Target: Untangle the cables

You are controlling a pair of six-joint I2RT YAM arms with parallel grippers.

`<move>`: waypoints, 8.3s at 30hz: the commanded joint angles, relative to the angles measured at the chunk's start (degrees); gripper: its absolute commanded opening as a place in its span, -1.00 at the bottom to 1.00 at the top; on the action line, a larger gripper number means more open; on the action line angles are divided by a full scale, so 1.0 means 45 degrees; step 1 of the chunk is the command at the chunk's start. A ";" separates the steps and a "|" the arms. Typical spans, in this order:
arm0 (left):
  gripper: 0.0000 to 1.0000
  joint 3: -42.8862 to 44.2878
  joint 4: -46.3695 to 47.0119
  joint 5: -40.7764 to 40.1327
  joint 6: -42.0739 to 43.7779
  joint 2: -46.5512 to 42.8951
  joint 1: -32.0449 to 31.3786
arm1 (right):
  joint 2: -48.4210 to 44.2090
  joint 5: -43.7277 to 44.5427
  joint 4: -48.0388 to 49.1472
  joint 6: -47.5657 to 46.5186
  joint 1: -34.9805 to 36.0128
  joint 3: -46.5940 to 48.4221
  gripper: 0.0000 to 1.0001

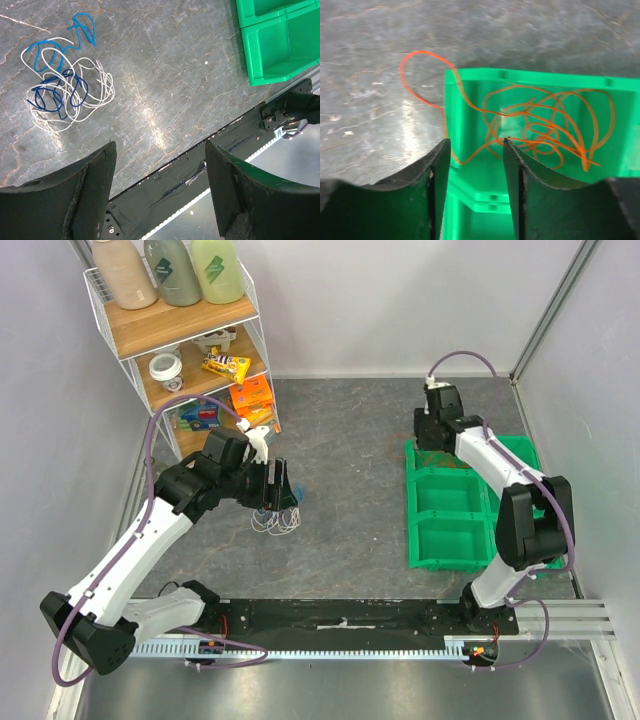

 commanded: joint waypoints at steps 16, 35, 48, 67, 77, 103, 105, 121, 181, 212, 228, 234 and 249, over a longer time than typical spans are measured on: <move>0.54 0.0412 0.0099 0.0009 0.0144 -0.0316 0.0039 | 0.4435 0.5491 -0.1551 -0.1575 0.2661 0.4413 -0.29; 0.54 0.0451 0.0040 0.0126 0.0300 -0.0296 0.0020 | 0.4146 0.6664 -0.1570 -0.1087 0.2895 0.4472 -1.00; 0.54 0.0490 0.0079 0.0243 0.0359 -0.0043 0.0039 | 0.0960 0.1871 -0.0752 -0.1396 0.0845 0.1679 -0.90; 0.54 0.0470 -0.0018 0.0185 0.0281 -0.0316 0.0039 | 0.4610 -0.0387 0.1708 0.2507 0.2016 0.2850 0.23; 0.54 0.0549 -0.0116 0.0126 0.0281 -0.0296 0.0039 | 0.6252 0.2344 0.2062 0.2586 0.2523 0.2987 -0.41; 0.54 0.0509 -0.0056 -0.0009 0.0066 0.0347 0.0058 | 0.1503 -0.3475 0.2339 0.2785 -0.3296 -0.1489 -1.00; 0.54 0.0723 -0.0368 -0.0205 -0.0070 0.0795 0.0194 | 0.1857 -0.3220 0.1771 0.2411 -0.3296 -0.1039 -1.00; 0.98 0.0004 0.0097 -0.0460 -0.1808 0.2749 0.3006 | -0.1029 0.0430 -0.3952 0.1394 0.1053 0.2461 0.96; -0.86 0.0568 0.3458 0.0849 -0.1205 0.8492 0.3945 | 0.0279 0.1250 0.1166 0.4247 0.8286 0.2868 -1.00; -0.97 0.0565 0.0433 -0.0127 -0.1594 0.3512 0.3223 | -0.5641 0.5108 -0.8058 0.3034 -0.0678 0.2053 -1.00; -0.97 0.4179 -0.0838 0.0653 -0.2121 0.2790 0.2363 | -0.4470 0.3580 -0.6199 0.1553 -0.0679 -0.0491 -0.18; -0.96 0.4904 -0.1229 0.1492 -0.2648 0.2556 0.2363 | -0.5095 0.1492 -0.5519 -0.0167 0.1209 0.0817 0.66; -0.96 0.6485 -0.2303 0.2470 -0.4309 0.3258 0.2402 | -0.3515 -0.4802 0.6944 0.1743 0.8617 -0.2640 0.84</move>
